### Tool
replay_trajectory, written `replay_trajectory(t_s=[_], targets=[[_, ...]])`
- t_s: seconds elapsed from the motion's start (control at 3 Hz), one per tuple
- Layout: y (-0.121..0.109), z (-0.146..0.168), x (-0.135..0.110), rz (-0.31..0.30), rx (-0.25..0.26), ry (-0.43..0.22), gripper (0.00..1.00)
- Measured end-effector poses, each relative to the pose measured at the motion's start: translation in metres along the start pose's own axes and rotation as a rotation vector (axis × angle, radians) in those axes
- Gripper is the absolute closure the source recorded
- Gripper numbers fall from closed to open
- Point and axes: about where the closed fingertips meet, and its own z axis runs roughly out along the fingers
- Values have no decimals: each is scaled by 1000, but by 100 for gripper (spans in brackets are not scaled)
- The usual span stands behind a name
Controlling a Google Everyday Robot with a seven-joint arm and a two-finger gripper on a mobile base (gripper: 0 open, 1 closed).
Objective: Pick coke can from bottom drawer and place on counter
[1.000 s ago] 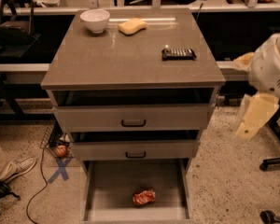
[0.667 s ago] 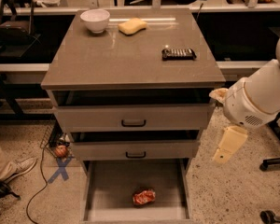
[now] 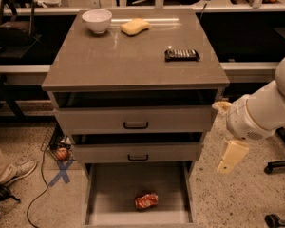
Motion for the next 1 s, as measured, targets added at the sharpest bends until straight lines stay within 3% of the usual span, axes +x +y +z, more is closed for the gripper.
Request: replay_trajectory(t_s=[0.33,0.67,1.0], targets=[[3,82,41,-17,-10,-113,0],[8,162,64,-13,-63,-190,0],[8,162,64,-13,-63,-190,0]])
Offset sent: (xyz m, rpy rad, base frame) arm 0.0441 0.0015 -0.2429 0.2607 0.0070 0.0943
